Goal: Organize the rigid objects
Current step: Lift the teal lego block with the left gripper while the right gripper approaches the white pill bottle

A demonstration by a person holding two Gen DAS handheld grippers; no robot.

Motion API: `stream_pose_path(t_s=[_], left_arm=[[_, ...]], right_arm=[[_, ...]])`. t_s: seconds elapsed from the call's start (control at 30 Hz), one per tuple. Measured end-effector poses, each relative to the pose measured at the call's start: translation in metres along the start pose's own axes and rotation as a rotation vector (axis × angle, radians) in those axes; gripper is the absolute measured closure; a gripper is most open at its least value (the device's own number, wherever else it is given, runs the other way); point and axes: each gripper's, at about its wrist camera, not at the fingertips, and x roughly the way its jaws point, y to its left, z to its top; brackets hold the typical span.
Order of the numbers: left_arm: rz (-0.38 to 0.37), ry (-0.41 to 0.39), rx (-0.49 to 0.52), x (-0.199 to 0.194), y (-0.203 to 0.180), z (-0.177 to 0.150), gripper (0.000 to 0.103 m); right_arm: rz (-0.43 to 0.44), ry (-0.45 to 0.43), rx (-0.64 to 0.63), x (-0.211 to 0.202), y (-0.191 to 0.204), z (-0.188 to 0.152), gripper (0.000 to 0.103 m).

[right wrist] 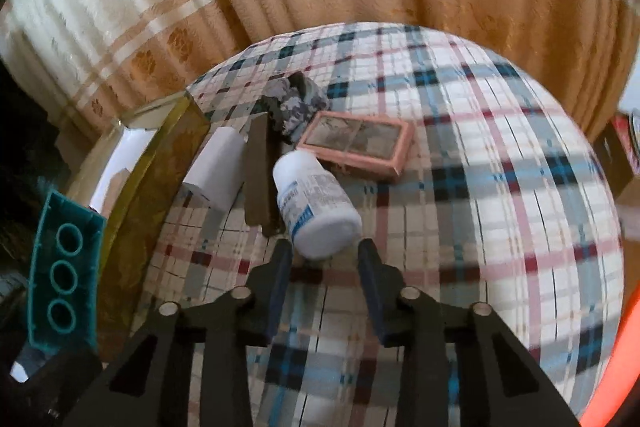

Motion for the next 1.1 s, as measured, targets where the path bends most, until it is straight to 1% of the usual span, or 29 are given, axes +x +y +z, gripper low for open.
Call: stream_pose_path(t_s=[0.03, 0.1, 0.27, 0.4, 0.6, 0.77, 0.87, 0.9, 0.93, 0.97, 1.0, 1.03, 1.1], left_arm=[[-0.002, -0.002, 0.000, -0.001, 0.000, 0.000, 0.048], [-0.008, -0.004, -0.003, -0.003, 0.000, -0.001, 0.048], [-0.006, -0.017, -0.011, -0.010, 0.003, -0.003, 0.048], [0.008, -0.030, -0.018, -0.015, 0.008, -0.003, 0.048], [0.009, -0.021, -0.037, -0.014, 0.013, -0.005, 0.048], [0.008, -0.029, -0.022, -0.015, 0.010, -0.005, 0.048], [0.003, -0.027, -0.029, -0.015, 0.012, -0.005, 0.048], [0.004, -0.027, -0.032, -0.014, 0.013, -0.005, 0.048], [0.005, -0.027, -0.032, -0.014, 0.013, -0.004, 0.048], [0.006, -0.027, -0.032, -0.015, 0.013, -0.004, 0.048], [0.008, -0.028, -0.032, -0.015, 0.013, -0.004, 0.048], [0.009, -0.028, -0.030, -0.016, 0.013, -0.004, 0.048], [0.018, -0.031, -0.022, -0.017, 0.013, -0.004, 0.048]], right_arm=[[0.005, -0.004, 0.028, -0.002, -0.004, -0.003, 0.075], [0.021, -0.010, 0.070, -0.006, -0.009, -0.007, 0.076], [0.012, -0.007, 0.082, -0.010, -0.005, -0.012, 0.076], [0.063, -0.010, 0.125, -0.020, -0.007, -0.022, 0.076], [0.045, -0.034, 0.106, -0.036, -0.007, -0.030, 0.076], [0.025, -0.047, 0.028, -0.040, -0.001, -0.024, 0.076], [-0.019, -0.077, 0.005, -0.042, -0.001, -0.015, 0.075], [-0.017, -0.083, -0.003, -0.042, 0.000, -0.011, 0.072], [-0.017, -0.088, -0.015, -0.040, 0.002, -0.004, 0.062], [-0.019, -0.091, -0.029, -0.037, 0.004, 0.001, 0.055], [-0.016, -0.095, -0.060, -0.033, 0.008, 0.009, 0.041], [-0.014, -0.098, -0.086, -0.030, 0.012, 0.013, 0.036], [-0.015, -0.098, -0.155, -0.022, 0.022, 0.021, 0.036]])
